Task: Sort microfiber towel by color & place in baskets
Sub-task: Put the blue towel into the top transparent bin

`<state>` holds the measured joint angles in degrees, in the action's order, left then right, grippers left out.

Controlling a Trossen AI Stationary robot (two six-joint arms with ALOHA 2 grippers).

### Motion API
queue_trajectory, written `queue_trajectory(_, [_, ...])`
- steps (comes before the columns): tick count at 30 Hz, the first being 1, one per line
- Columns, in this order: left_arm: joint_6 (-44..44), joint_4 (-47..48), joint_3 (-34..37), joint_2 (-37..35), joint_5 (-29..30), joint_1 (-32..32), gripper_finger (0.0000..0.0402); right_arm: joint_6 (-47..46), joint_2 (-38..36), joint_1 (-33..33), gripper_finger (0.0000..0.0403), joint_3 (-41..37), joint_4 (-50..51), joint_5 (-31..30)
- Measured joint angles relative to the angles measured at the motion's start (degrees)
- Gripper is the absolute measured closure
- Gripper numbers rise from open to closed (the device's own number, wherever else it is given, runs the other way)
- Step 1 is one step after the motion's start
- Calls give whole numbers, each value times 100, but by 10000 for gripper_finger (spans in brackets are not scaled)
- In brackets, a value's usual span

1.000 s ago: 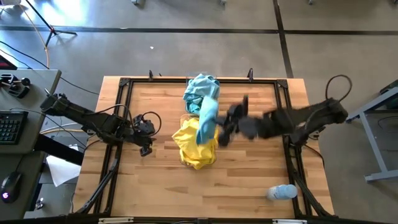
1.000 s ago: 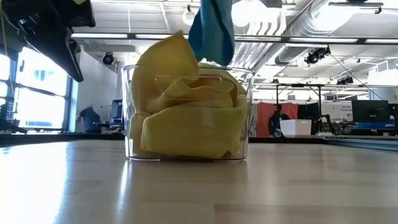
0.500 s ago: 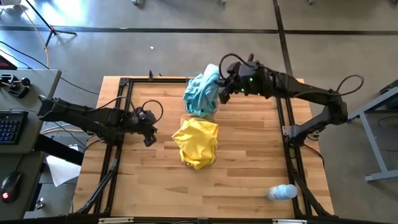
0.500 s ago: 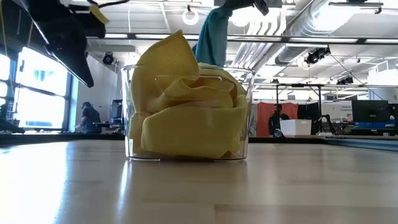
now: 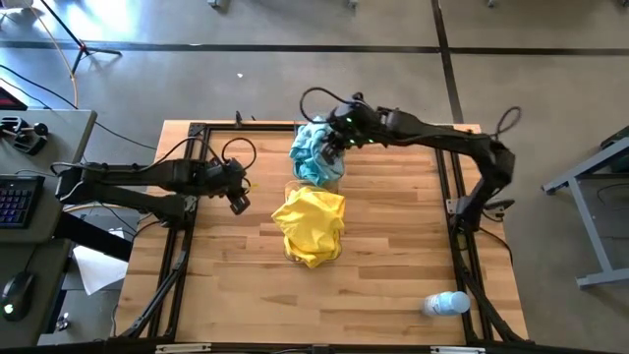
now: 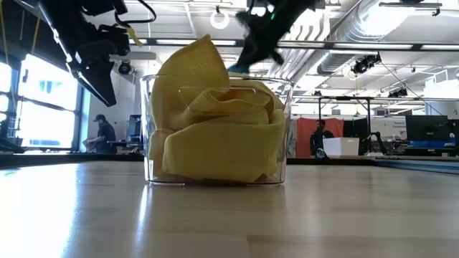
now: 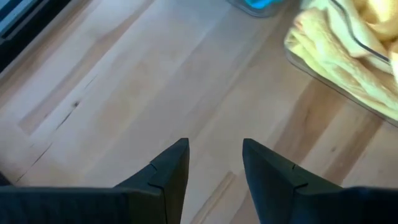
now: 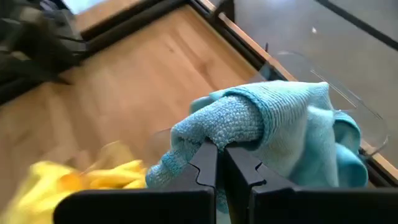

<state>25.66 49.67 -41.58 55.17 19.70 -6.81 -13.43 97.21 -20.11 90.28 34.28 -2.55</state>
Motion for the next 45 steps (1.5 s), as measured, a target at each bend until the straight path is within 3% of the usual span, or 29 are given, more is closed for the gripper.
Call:
queue_trajectory(5, [18, -15, 0, 0, -4, -256, 261, 182, 597, -451, 402, 0, -641, 622])
queue_trajectory(14, [235, -24, 0, 0, -133, -461, 261, 345, 1546, -829, 395, 0, -797, 698])
queue_trajectory(19, [360, -21, 0, 0, -136, -459, 261, 343, 1939, -745, 366, 0, -1012, 709])
queue_trajectory(23, [505, -19, 0, 0, -134, -459, 261, 314, 2093, -720, 320, 4, -1060, 707])
queue_trajectory(30, [625, -19, 0, -1, -120, -461, 261, 480, 2184, -731, 256, 13, -1083, 685])
queue_trajectory(45, [972, -19, 0, 0, 52, -459, 261, 940, 1081, -810, 249, -9, -991, 560])
